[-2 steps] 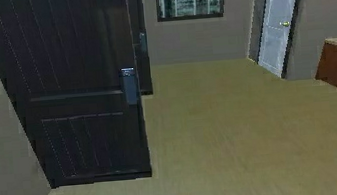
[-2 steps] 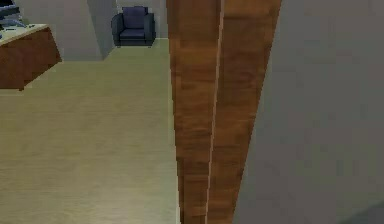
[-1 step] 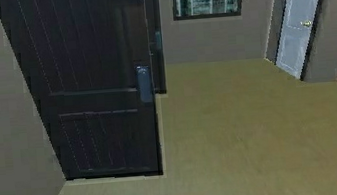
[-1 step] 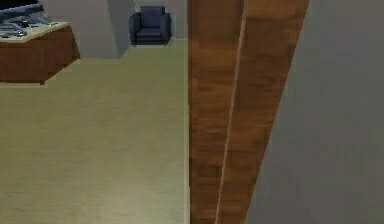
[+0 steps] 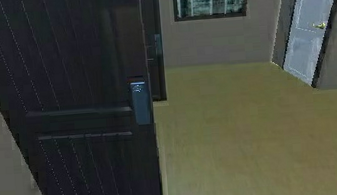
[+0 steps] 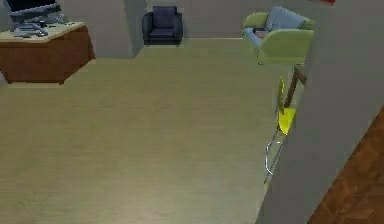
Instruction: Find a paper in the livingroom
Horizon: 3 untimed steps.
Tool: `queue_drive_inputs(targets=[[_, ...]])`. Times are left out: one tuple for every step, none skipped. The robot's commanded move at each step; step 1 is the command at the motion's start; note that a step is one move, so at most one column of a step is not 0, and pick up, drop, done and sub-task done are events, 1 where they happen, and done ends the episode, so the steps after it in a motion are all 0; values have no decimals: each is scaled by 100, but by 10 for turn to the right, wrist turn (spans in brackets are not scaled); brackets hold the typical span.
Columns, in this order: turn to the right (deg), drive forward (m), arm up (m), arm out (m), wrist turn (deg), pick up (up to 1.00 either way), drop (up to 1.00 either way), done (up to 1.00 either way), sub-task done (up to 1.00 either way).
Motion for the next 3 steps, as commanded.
queue_drive_inputs(targets=[[450,0,0,0,0,0,0,0,0],[180,0,0,0,0,0,0,0,0],[0,100,0,0,0,0,0,0,0]])
